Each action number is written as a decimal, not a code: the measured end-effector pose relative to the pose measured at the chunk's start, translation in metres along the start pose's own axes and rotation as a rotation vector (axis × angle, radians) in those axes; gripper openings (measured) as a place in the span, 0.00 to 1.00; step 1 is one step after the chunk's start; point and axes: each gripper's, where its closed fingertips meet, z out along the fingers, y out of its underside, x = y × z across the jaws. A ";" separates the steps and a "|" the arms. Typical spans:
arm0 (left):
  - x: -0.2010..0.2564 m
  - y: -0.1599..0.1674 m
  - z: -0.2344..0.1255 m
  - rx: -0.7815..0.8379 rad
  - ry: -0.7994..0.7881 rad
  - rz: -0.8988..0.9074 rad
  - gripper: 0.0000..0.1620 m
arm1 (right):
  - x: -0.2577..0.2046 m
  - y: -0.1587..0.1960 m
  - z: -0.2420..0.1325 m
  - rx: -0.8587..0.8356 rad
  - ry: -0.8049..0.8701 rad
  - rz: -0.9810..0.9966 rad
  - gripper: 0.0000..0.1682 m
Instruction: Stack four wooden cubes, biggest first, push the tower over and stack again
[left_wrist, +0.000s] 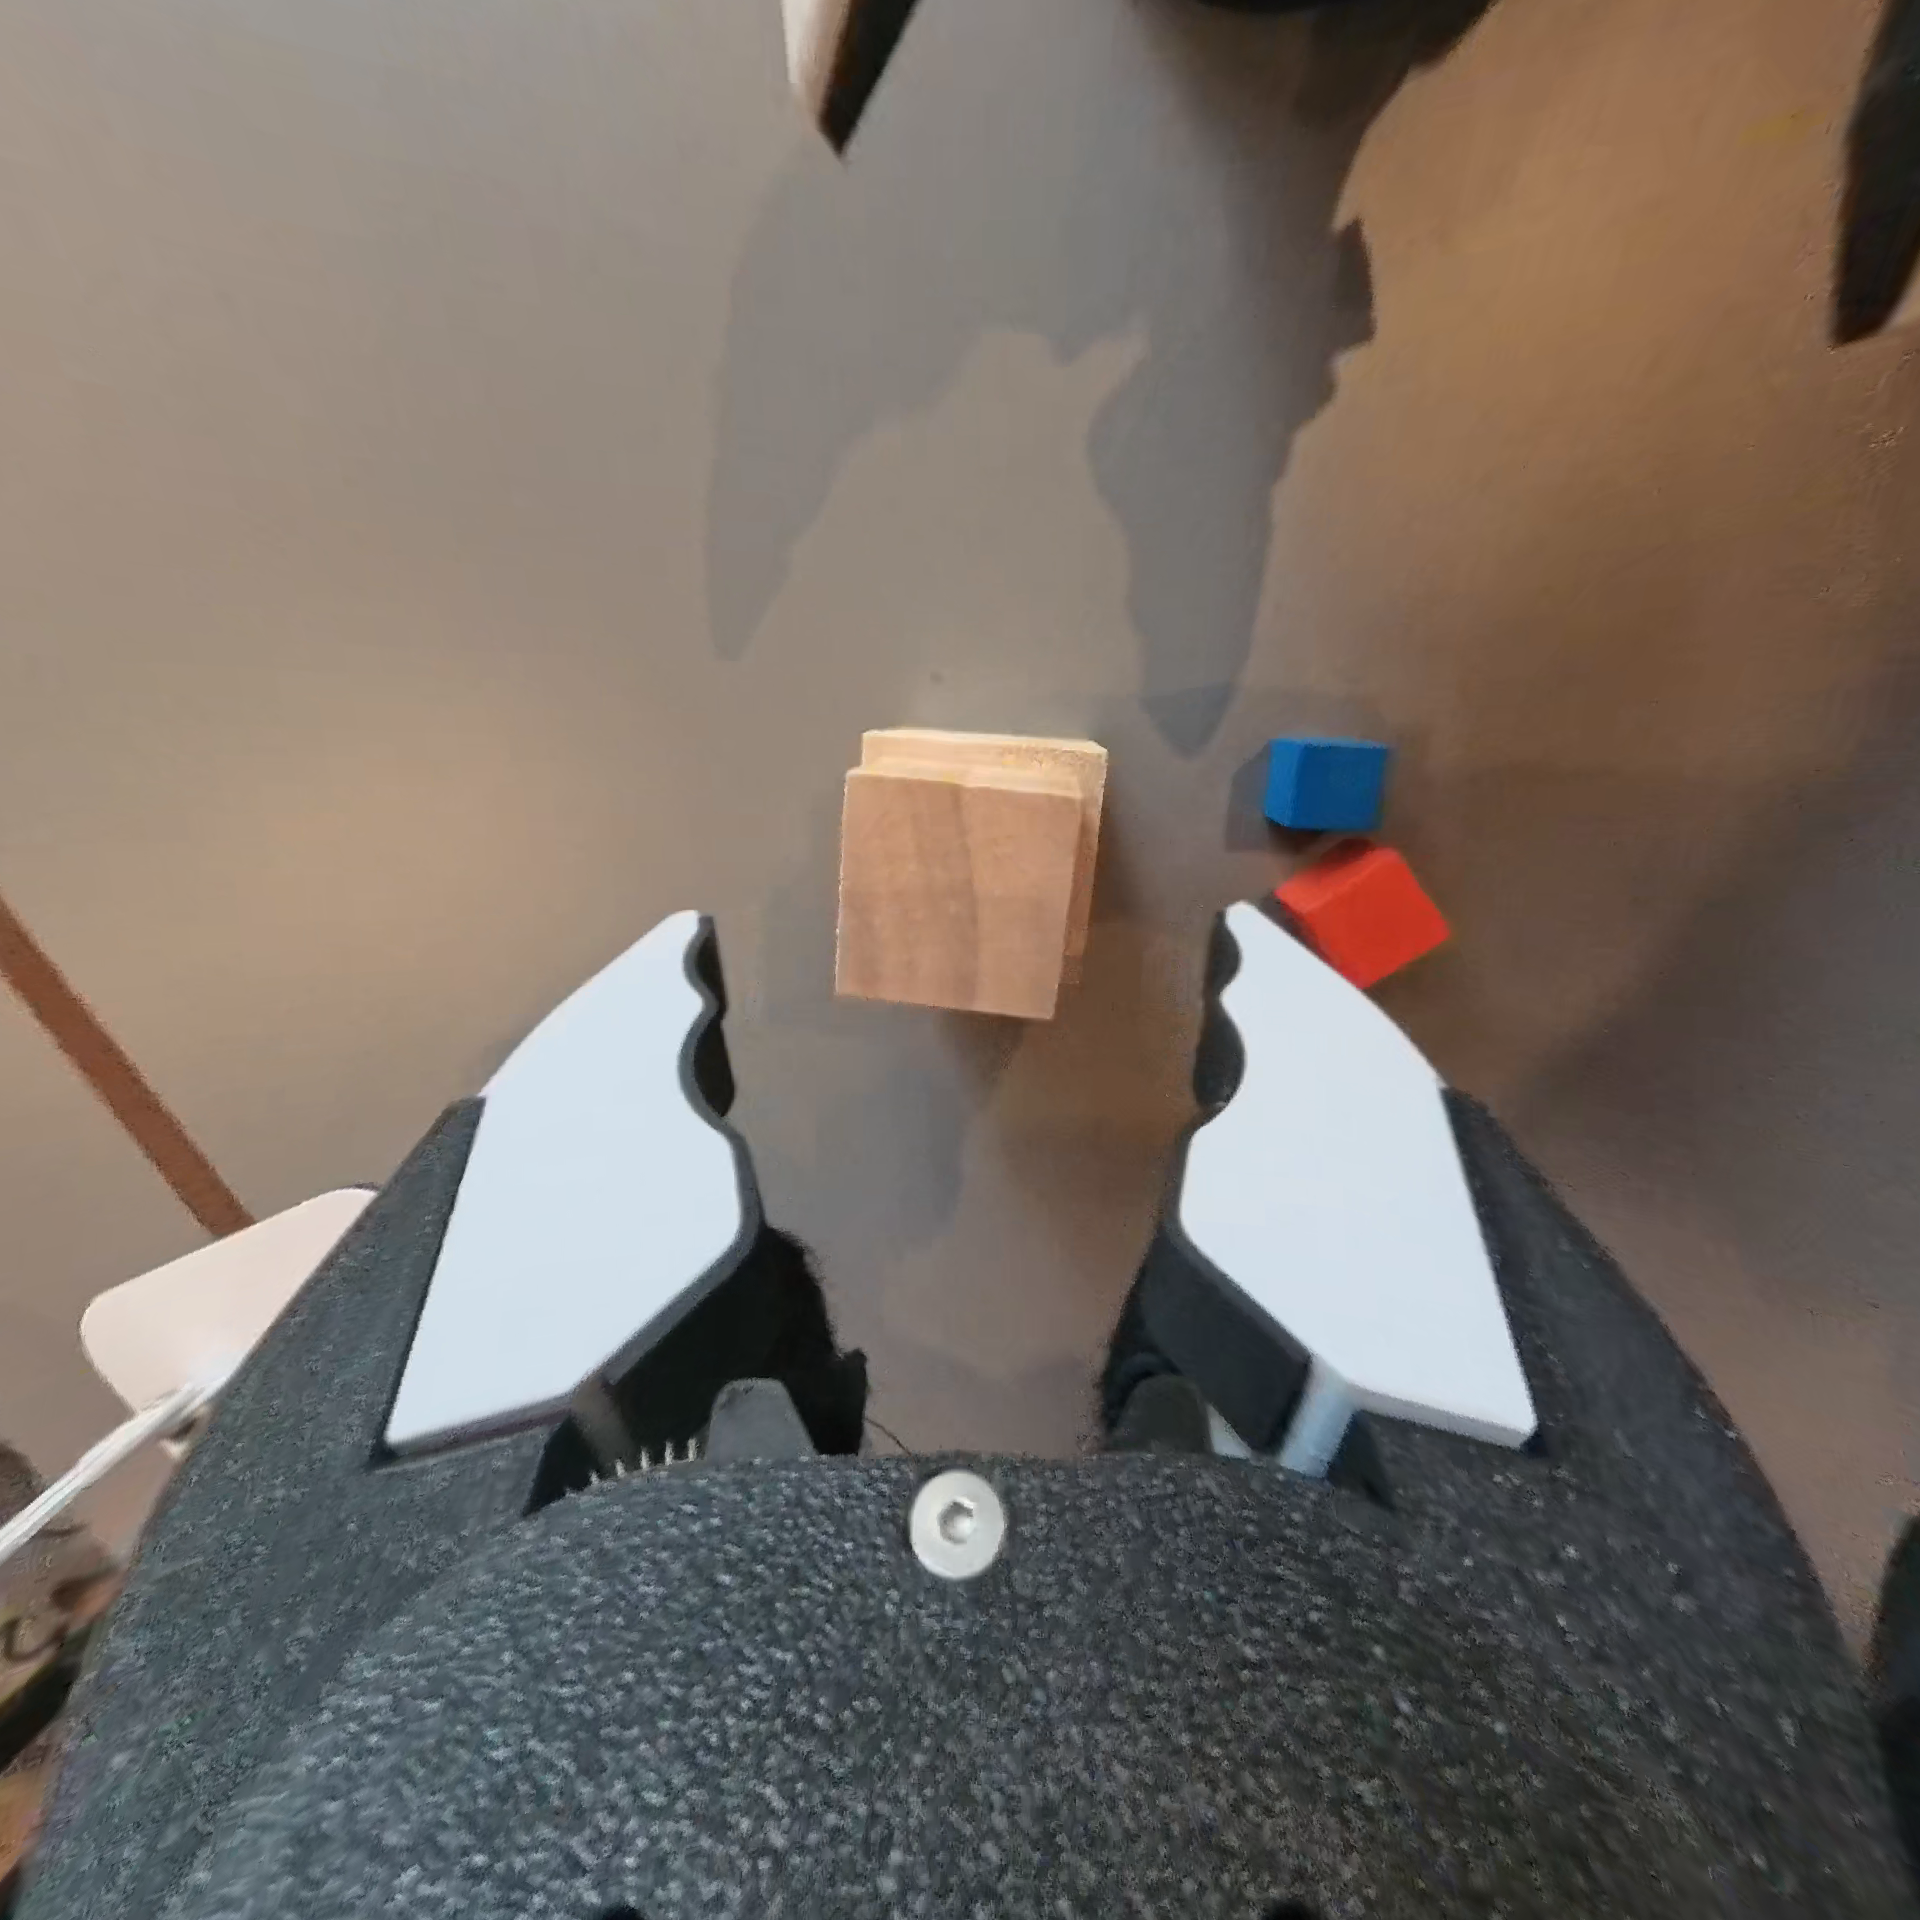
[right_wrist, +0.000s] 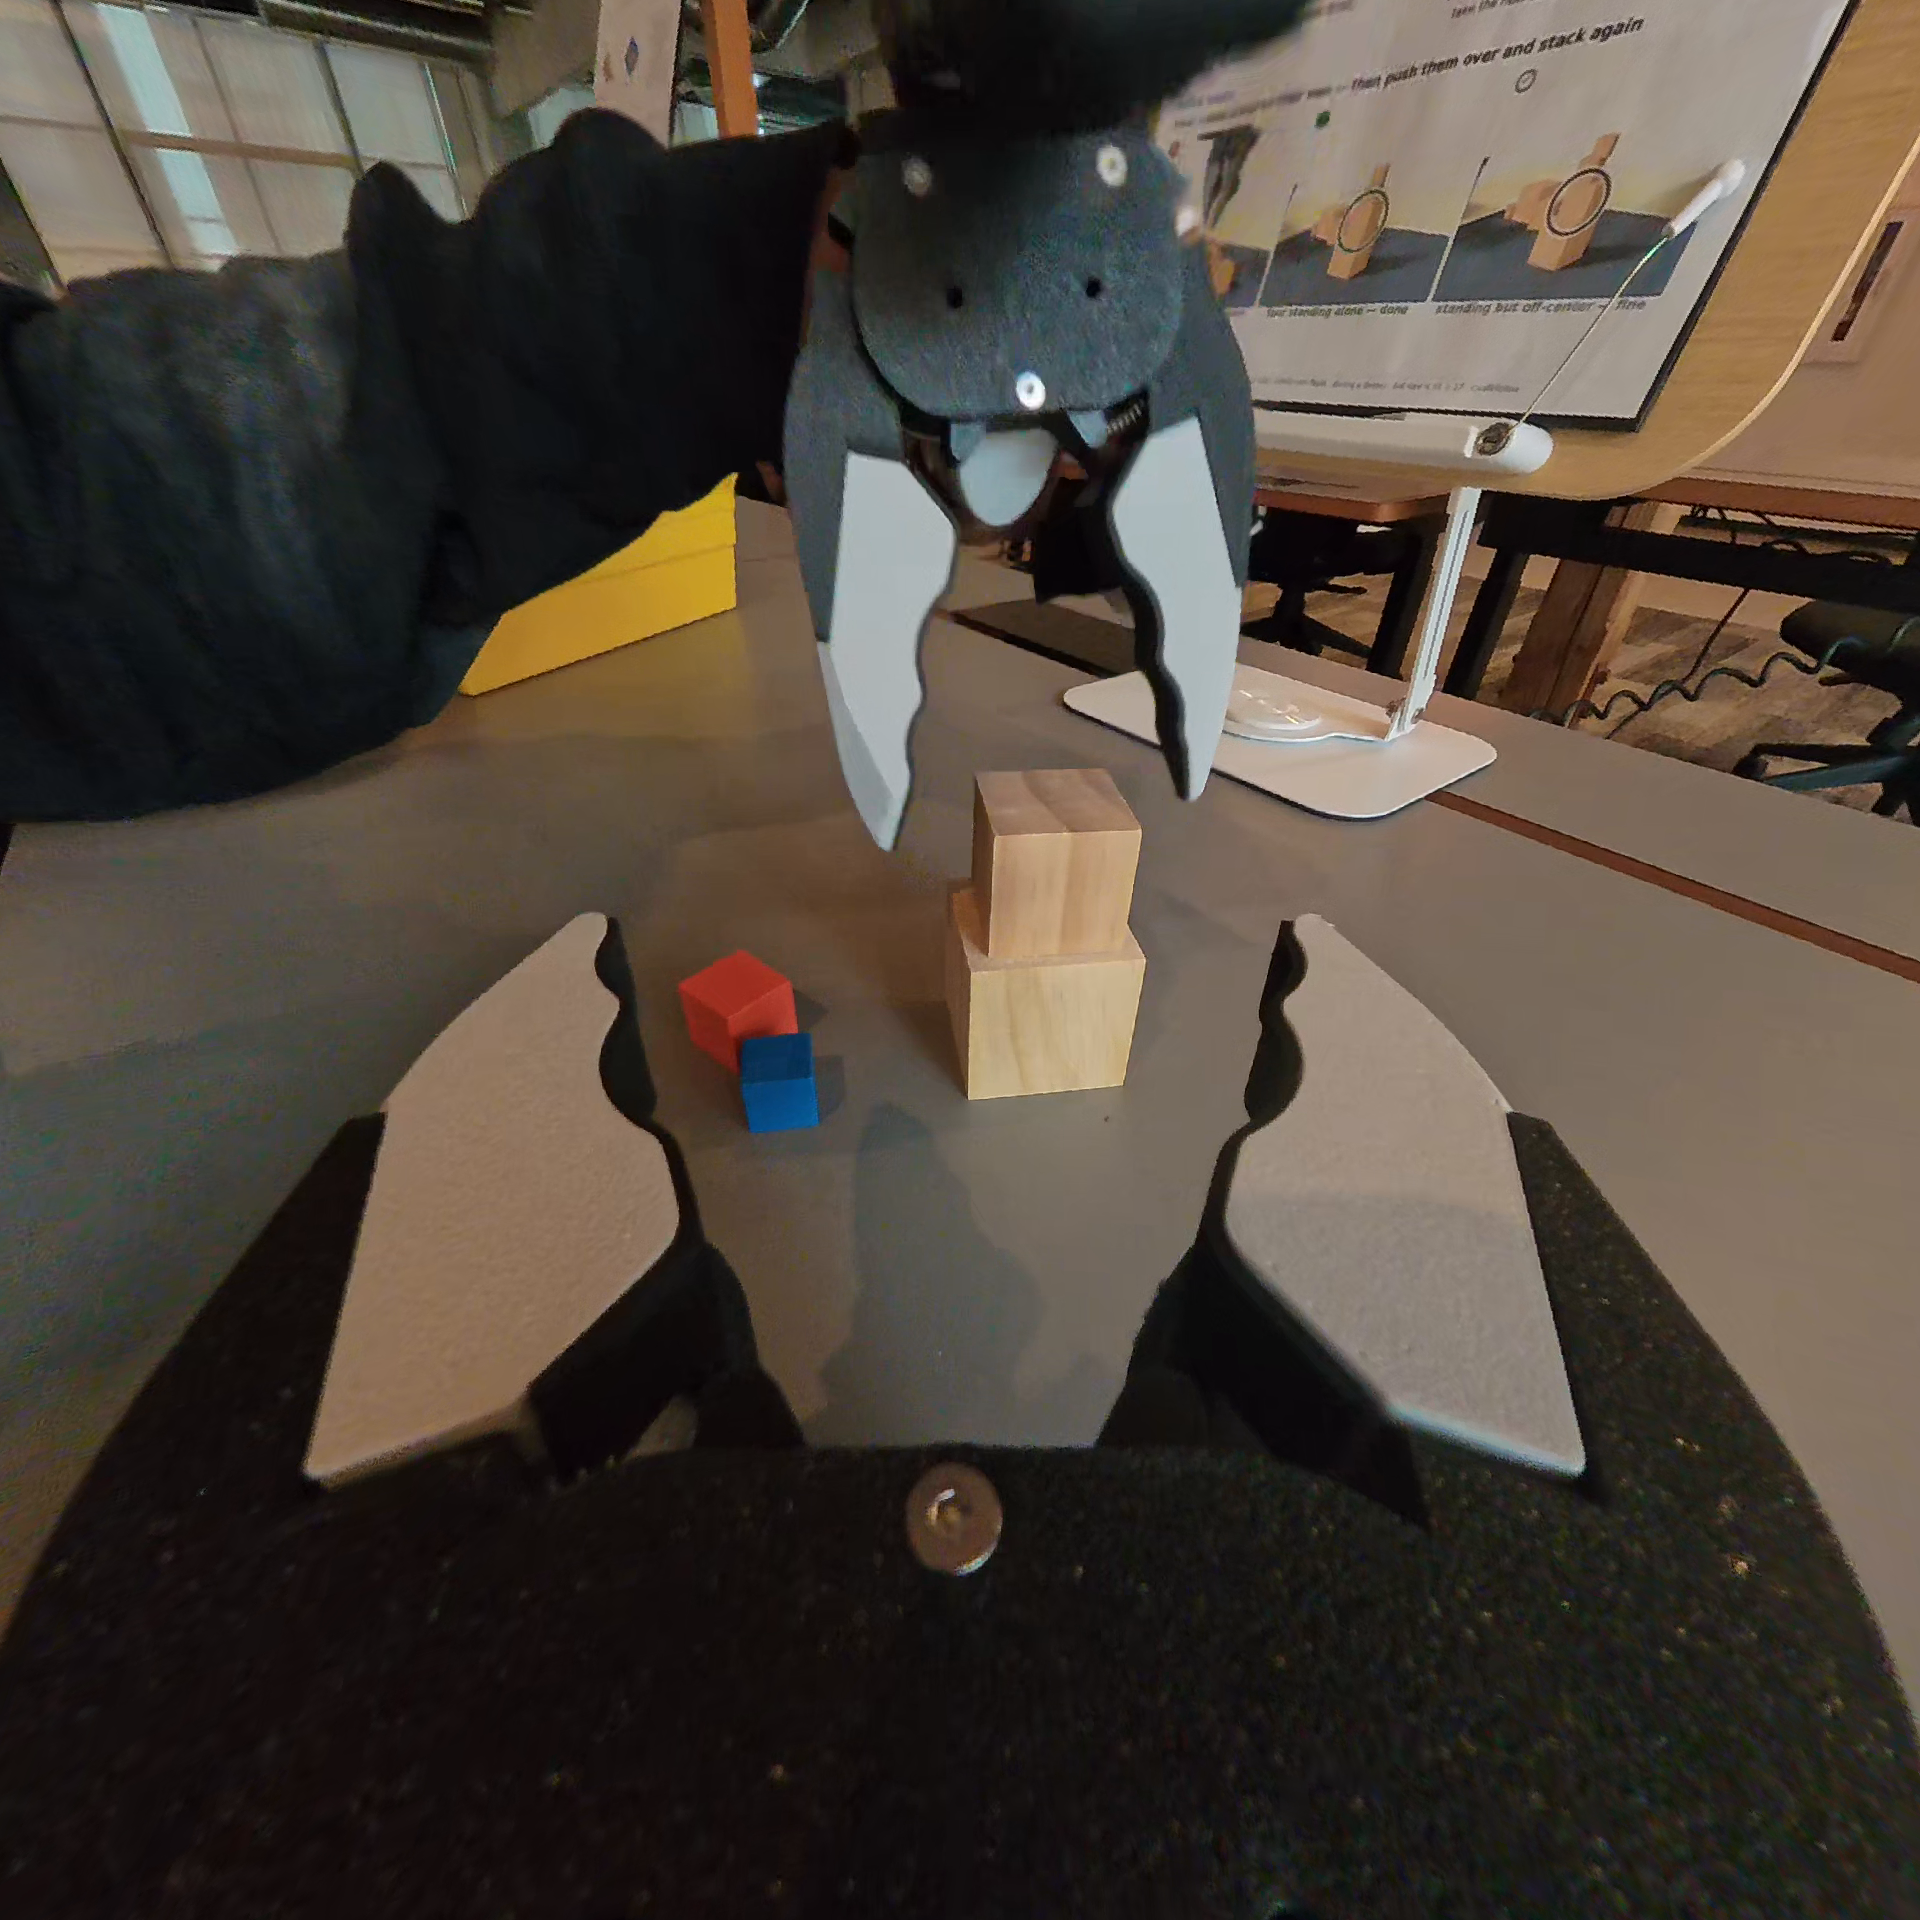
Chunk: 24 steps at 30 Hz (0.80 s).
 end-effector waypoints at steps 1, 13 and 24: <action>0.000 -0.002 -0.006 0.043 -0.033 0.002 0.58 | 0.000 0.000 0.000 0.001 0.000 0.002 0.67; 0.097 0.013 -0.036 0.373 -0.027 0.066 0.51 | -0.002 0.002 0.002 -0.019 -0.009 -0.009 0.67; 0.104 0.027 0.036 0.158 0.026 0.249 0.36 | 0.000 0.000 0.000 0.000 -0.002 -0.003 0.67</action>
